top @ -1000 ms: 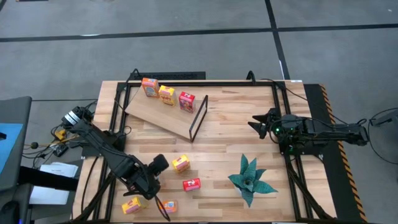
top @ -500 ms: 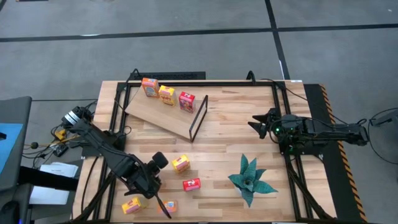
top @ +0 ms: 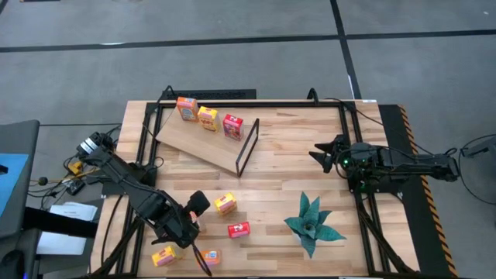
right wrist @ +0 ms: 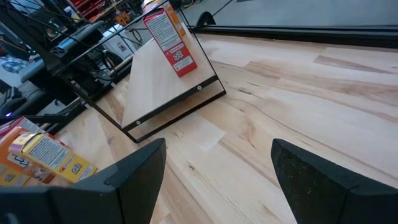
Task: Stack cereal on shelf
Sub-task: Put the top orange cereal box aligned with the other orange cereal box on the shelf
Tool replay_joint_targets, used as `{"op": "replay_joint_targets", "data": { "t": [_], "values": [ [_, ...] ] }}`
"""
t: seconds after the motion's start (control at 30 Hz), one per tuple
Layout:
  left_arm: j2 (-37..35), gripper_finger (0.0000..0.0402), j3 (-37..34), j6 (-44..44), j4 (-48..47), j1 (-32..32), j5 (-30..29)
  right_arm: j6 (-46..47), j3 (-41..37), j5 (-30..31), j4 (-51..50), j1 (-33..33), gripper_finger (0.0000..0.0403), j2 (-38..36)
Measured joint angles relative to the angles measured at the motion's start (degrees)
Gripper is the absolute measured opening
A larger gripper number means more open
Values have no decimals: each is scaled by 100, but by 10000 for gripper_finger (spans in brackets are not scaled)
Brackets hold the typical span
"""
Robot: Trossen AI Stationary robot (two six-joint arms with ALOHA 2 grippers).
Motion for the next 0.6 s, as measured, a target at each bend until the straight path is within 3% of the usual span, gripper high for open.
{"op": "replay_joint_targets", "data": {
  "t": [0.23, 0.4, 0.6],
  "values": [
    [-1, 306, -278, 274, 305, 4, 45, -2, 0, 2, -1, 0, 317, 0],
    [-13, 307, -480, 494, 520, 4, -246, -4, 0, 2, -1, 0, 317, 0],
    [-50, 307, -481, 467, 425, 20, 380, -20, 0, 2, -2, 0, 317, 0]
  ]
}}
